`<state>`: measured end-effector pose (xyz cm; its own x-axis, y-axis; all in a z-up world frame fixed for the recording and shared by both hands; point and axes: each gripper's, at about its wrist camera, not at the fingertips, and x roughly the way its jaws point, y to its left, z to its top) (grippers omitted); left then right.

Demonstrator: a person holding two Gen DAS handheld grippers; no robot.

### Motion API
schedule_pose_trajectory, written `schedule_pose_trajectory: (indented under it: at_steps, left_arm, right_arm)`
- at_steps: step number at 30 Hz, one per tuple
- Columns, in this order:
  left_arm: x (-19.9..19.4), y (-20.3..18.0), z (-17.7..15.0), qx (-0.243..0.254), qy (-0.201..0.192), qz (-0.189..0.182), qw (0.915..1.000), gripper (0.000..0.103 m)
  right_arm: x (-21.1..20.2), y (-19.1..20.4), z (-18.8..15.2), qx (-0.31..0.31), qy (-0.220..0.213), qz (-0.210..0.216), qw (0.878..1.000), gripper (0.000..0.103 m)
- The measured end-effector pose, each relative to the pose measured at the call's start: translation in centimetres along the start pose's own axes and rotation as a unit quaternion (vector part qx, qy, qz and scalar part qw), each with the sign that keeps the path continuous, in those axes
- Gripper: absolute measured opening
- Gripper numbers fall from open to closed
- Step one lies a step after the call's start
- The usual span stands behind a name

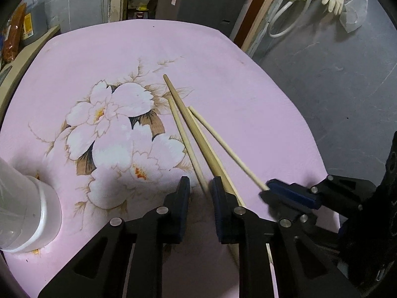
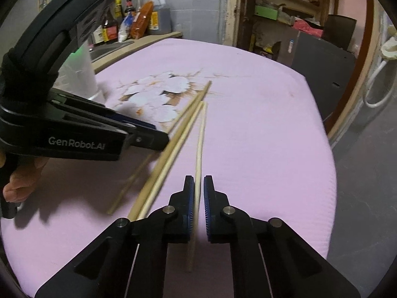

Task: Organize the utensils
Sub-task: 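Grasp a chopstick with the right tool while the left tool grasps another chopstick, then lift both chopsticks and carry them to the white holder with both tools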

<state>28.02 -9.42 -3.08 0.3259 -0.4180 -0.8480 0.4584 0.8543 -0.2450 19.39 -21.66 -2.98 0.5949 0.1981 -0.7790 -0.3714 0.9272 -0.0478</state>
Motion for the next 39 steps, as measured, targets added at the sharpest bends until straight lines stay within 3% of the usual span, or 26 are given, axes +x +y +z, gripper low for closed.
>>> schedule_pose_trajectory:
  at_steps: [2, 10, 27, 34, 39]
  left_arm:
    - [0.2, 0.0, 0.3, -0.005, 0.001, 0.008, 1.0000, 0.007]
    - [-0.1, 0.6, -0.2, -0.025, 0.010, 0.004, 0.9996, 0.005]
    - [1.0, 0.7, 1.2, -0.014, 0.012, -0.006, 0.9998, 0.006]
    - [-0.1, 0.5, -0.1, -0.021, -0.005, 0.004, 0.9998, 0.002]
    - [-2.1, 0.9, -1.5, -0.030, -0.044, -0.007, 0.9986, 0.002]
  right_arm:
    - [-0.1, -0.5, 0.0, 0.001, -0.002, -0.013, 1.000, 0.003]
    - [0.1, -1.4, 0.4, 0.010, 0.004, -0.016, 1.000, 0.004]
    - [4.3, -2.8, 5.2, 0.035, 0.050, 0.052, 0.997, 0.007]
    - [3.9, -2.8, 5.0, 0.049, 0.044, 0.049, 0.997, 0.003]
    - [1.9, -3.6, 3.6, 0.107, -0.009, 0.071, 0.992, 0.003]
